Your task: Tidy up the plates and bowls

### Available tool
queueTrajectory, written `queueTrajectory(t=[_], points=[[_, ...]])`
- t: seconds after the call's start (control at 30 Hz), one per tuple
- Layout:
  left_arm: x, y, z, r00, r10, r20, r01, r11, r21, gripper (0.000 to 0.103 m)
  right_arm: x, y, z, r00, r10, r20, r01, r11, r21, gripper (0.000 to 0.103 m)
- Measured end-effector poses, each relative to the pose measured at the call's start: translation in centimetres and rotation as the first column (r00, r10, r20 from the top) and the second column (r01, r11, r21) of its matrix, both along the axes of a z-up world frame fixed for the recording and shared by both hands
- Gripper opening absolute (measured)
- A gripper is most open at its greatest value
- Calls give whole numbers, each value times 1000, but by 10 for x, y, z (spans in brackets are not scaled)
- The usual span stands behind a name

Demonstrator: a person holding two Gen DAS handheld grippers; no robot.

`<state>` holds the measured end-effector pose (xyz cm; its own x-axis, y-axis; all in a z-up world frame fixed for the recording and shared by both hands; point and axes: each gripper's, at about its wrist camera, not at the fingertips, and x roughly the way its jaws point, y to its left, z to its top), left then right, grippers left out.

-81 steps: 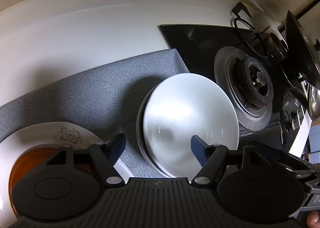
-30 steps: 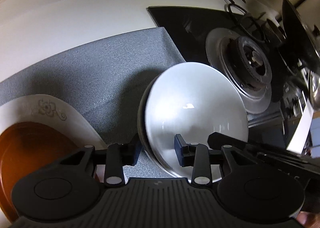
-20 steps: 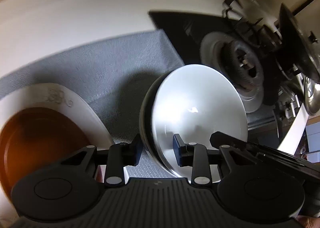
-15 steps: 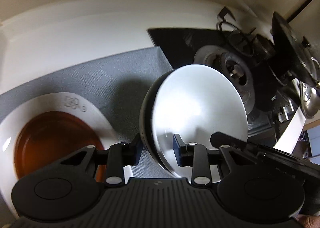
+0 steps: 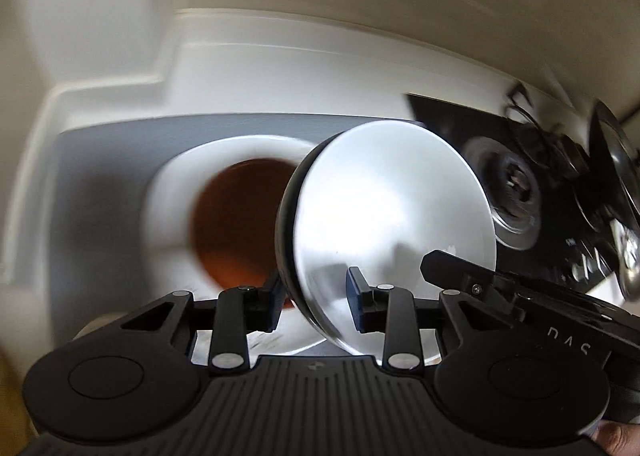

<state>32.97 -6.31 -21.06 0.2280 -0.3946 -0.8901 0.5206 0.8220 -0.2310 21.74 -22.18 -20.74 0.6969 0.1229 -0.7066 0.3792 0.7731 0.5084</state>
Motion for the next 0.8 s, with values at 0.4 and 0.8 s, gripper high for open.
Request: queueTrajectory(t=[0.4,0.8], points=[[-26,104,53,966,257,37,-258,966,32,35,27,85,41,955,289,65,-291,956,39,29],[-21,165,46,956,294,5,-294,955,40,36,46,132,39,927,373,47,-375,927,34,29]])
